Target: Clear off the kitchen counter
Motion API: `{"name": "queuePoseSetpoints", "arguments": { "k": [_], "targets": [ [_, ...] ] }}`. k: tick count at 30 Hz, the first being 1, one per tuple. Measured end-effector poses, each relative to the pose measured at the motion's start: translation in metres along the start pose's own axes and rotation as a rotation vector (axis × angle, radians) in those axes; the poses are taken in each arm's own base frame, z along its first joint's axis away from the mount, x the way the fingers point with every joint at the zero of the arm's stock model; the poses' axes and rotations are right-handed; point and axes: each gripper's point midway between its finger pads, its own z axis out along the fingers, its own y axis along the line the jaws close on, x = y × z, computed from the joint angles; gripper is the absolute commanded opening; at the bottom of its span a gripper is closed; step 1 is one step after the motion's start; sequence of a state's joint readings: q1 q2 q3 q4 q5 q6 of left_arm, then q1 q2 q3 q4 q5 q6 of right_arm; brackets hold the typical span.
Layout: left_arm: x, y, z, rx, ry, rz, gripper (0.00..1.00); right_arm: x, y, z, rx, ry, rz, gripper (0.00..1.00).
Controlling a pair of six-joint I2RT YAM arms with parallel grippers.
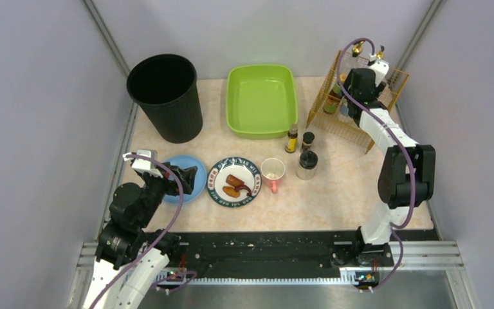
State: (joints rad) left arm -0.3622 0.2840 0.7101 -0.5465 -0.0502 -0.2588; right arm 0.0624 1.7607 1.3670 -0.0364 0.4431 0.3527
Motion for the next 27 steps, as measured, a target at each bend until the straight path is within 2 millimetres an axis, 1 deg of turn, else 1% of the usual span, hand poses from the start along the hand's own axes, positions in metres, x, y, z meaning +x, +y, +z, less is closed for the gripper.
{"name": "queuePoseSetpoints", "arguments": {
  "k": [5,8,13,17,21,25,27],
  "targets": [
    [0.0,0.0,0.0,0.0,0.0,0.0,0.99,-0.015,-0.002,-0.014,-0.005,-0.018,0.007,0.76],
    [0.0,0.0,0.0,0.0,0.0,0.0,0.99,-0.03,-0.003,-0.028,-0.008,-0.043,0.012,0.77],
    [0.0,0.0,0.0,0.0,0.0,0.0,0.99,-0.05,0.001,-0.058,-0.045,-0.083,0.022,0.77],
    [0.0,0.0,0.0,0.0,0.0,0.0,0.99,-0.05,0.012,-0.095,-0.108,-0.104,-0.007,0.78],
    [0.0,0.0,0.0,0.0,0.0,0.0,0.99,-0.04,0.037,-0.136,-0.217,-0.114,-0.05,0.78],
    [0.0,0.0,0.0,0.0,0.0,0.0,0.99,-0.035,0.059,-0.164,-0.32,-0.115,-0.07,0.78],
    [0.0,0.0,0.0,0.0,0.0,0.0,0.99,-0.032,0.066,-0.172,-0.354,-0.109,-0.083,0.78]
  ]
}}
